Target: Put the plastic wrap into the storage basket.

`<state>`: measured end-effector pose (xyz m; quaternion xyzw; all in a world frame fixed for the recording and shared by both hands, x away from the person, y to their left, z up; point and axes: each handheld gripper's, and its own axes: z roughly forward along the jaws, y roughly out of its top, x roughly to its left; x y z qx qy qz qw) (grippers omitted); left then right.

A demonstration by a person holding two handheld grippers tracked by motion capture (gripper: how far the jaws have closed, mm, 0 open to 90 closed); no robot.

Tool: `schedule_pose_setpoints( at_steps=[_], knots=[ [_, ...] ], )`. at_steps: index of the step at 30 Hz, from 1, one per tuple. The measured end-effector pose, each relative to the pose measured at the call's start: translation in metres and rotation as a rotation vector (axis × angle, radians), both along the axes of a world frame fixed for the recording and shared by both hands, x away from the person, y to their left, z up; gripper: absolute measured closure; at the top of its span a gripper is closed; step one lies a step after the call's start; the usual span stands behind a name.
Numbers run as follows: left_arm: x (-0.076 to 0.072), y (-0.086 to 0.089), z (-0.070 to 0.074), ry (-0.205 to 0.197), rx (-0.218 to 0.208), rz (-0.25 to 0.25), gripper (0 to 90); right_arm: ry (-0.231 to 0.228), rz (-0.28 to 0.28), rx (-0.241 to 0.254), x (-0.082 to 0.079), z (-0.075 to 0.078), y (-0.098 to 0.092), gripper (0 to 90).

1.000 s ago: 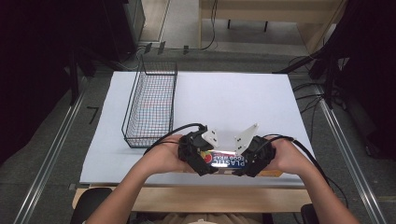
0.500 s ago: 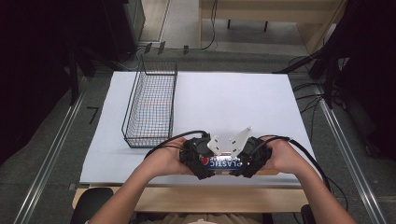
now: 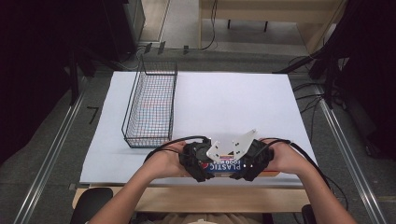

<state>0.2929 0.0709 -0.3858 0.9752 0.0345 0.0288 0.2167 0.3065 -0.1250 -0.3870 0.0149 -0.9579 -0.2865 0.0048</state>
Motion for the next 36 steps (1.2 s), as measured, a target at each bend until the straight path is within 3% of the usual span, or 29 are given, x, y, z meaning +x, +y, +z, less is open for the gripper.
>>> schedule_pose_setpoints(
  at_steps=[4,6,9,19,23,31,32,36],
  knots=[
    [0.003,0.003,0.002,0.018,0.007,0.036,39.9,-0.002,-0.009,0.043,0.001,0.003,-0.006,28.2],
    [0.004,0.005,0.002,0.037,-0.007,0.061,39.9,-0.021,-0.028,0.064,0.001,0.005,-0.008,25.6],
    [0.006,0.007,0.004,0.073,0.01,0.082,39.9,-0.028,-0.058,0.083,0.002,0.006,-0.012,22.6],
    [0.009,0.017,0.005,0.083,0.009,0.114,39.8,-0.037,-0.175,0.156,0.008,0.01,-0.039,20.8],
    [0.011,0.02,0.005,0.07,0.01,0.114,39.8,-0.043,-0.212,0.156,0.01,0.012,-0.048,20.8],
    [0.015,0.025,0.006,0.088,0.007,0.145,39.8,-0.071,-0.275,0.167,0.017,0.013,-0.063,20.8],
    [0.016,0.025,0.007,0.09,0.004,0.147,39.8,-0.073,-0.283,0.186,0.019,0.014,-0.069,20.8],
    [0.018,0.029,0.011,0.094,-0.002,0.164,39.8,-0.051,-0.308,0.218,0.022,0.016,-0.081,20.6]
  ],
)
